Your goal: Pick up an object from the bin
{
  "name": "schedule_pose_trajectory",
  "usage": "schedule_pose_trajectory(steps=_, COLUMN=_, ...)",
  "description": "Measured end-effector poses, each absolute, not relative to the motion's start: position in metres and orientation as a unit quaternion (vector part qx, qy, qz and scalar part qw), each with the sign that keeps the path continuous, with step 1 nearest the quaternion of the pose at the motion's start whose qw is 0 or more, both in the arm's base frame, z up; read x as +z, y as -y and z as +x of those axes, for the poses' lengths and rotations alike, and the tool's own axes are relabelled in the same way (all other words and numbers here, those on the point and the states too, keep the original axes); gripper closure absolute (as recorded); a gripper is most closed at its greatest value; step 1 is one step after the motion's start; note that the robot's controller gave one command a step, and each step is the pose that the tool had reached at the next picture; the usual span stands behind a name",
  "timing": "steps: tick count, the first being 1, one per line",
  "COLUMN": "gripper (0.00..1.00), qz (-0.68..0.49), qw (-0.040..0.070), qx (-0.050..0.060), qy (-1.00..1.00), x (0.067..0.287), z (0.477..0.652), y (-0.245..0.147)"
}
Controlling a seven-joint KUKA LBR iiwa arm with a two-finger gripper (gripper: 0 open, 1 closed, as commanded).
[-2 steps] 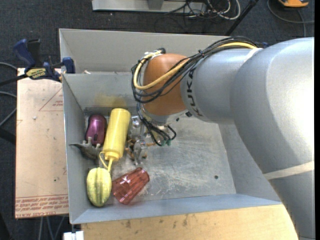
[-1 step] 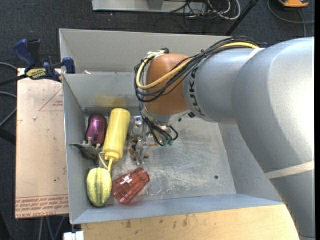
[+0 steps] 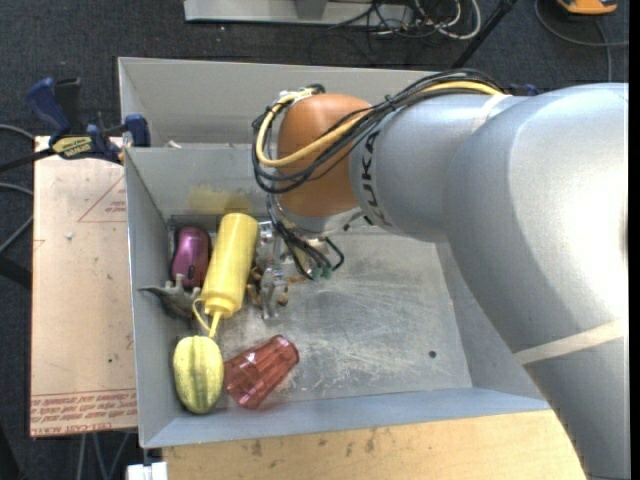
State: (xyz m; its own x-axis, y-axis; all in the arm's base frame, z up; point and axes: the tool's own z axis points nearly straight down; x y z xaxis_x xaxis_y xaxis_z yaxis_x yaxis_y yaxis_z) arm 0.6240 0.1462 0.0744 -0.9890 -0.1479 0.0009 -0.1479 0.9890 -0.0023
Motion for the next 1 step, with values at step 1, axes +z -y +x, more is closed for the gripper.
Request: schedule_pose_trajectory(steps=1, gripper=1.00, qz=0.091, qw=-0.004, qx=-0.001, qy=0.996, x=0.2334, z=0.6073, y=-0.1440)
